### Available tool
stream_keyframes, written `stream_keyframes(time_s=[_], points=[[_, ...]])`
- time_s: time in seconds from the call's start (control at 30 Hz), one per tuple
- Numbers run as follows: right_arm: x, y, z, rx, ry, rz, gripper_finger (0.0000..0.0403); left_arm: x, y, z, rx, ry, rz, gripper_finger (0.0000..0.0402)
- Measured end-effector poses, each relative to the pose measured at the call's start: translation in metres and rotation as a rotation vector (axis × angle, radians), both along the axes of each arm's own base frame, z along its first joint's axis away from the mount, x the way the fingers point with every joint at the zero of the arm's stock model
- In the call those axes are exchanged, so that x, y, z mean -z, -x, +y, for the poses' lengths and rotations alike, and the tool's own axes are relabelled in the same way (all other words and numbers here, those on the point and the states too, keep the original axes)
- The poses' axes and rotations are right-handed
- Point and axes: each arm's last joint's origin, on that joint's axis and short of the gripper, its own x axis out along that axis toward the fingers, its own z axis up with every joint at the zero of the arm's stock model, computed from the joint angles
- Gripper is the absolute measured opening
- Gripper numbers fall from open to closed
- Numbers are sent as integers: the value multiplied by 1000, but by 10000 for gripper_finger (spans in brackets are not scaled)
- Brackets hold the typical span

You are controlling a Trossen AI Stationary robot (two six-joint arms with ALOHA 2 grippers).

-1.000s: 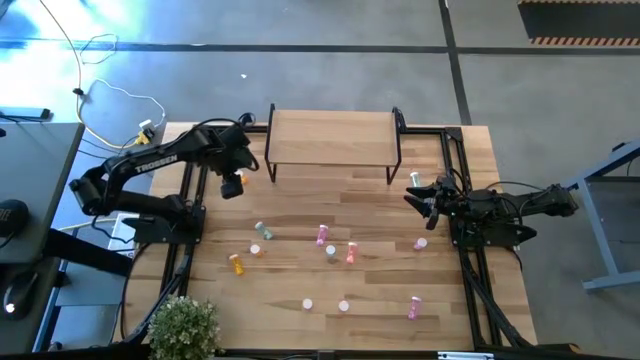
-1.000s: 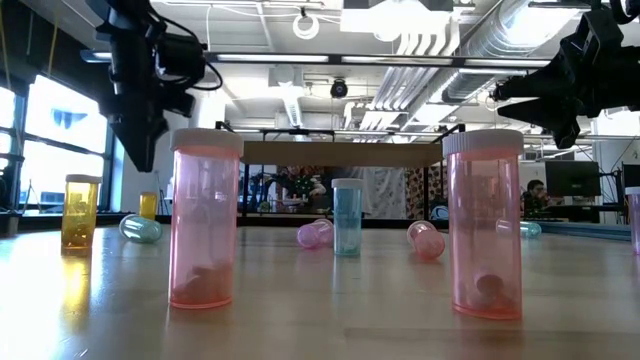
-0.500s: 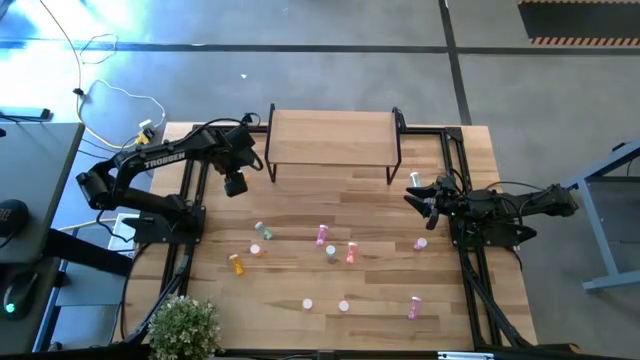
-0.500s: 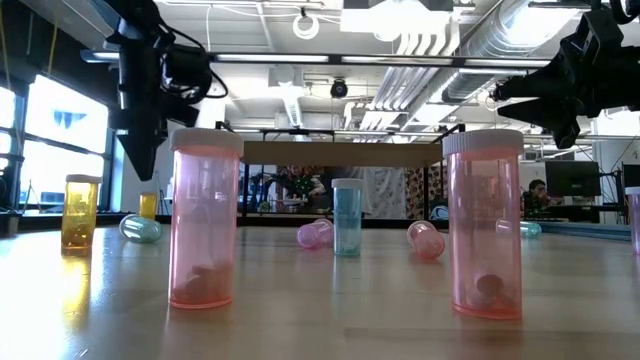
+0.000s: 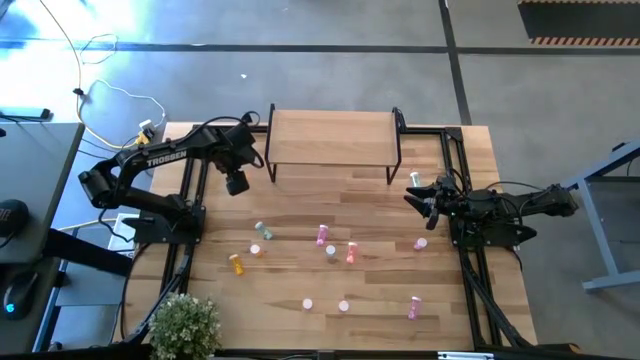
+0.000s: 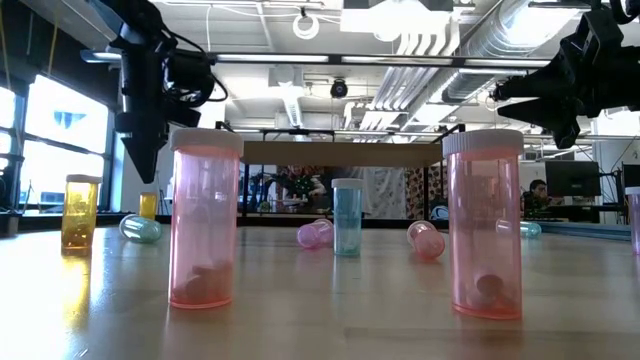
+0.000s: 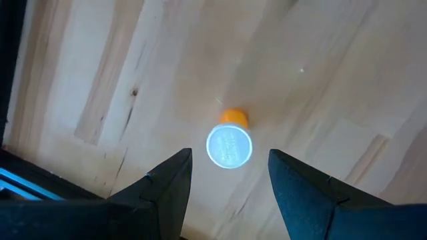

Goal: Pick and place medicine bottles onto shelf by color
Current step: Put the top orange pill bottle on the shelf

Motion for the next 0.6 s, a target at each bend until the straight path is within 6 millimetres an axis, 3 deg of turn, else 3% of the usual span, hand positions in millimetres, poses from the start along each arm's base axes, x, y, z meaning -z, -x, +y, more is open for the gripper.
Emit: stream_keyframes(time_s=[0.6], points=[[0, 0, 0, 0, 0, -1, 158, 11, -4, 8, -57, 7, 17, 190]])
